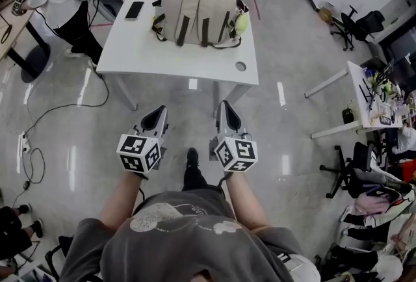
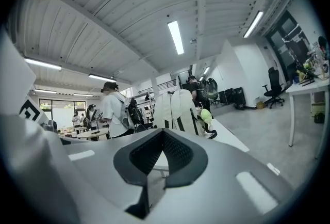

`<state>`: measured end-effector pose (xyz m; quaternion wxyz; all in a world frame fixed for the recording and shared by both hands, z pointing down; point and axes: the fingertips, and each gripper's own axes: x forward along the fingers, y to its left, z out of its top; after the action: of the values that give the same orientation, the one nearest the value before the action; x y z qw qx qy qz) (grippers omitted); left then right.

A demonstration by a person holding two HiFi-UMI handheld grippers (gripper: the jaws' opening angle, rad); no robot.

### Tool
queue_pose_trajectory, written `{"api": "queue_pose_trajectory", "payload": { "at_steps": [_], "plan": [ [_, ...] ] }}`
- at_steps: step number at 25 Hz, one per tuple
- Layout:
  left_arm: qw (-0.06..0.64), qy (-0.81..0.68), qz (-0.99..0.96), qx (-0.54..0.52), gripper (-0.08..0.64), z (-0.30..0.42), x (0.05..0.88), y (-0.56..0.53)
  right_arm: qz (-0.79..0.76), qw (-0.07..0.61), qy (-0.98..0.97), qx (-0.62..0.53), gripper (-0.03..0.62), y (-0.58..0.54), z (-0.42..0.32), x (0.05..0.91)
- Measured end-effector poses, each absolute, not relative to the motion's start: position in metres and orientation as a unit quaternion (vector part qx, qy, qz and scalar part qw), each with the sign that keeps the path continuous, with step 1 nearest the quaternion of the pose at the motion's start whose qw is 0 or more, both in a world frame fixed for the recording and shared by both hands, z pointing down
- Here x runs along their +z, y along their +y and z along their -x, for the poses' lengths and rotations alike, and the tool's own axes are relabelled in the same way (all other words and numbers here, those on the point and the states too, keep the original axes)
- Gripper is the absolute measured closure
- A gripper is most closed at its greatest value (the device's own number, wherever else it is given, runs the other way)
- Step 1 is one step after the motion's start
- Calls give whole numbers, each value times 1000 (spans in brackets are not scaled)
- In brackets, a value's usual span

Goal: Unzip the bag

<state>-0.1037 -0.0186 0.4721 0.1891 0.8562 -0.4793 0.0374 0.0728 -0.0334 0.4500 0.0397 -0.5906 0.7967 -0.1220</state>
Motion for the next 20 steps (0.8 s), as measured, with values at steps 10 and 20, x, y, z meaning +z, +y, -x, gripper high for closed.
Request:
{"api": "queue_pose_trajectory", "payload": {
  "at_steps": [10, 20],
  "plan": [
    [187, -510, -839, 36, 555, 67, 470, -139, 572, 32, 810, -126, 592, -165, -117, 452],
    [167, -528, -832, 35, 555, 31, 461, -203, 541, 16, 834, -103, 592, -241, -140, 450]
  ]
}}
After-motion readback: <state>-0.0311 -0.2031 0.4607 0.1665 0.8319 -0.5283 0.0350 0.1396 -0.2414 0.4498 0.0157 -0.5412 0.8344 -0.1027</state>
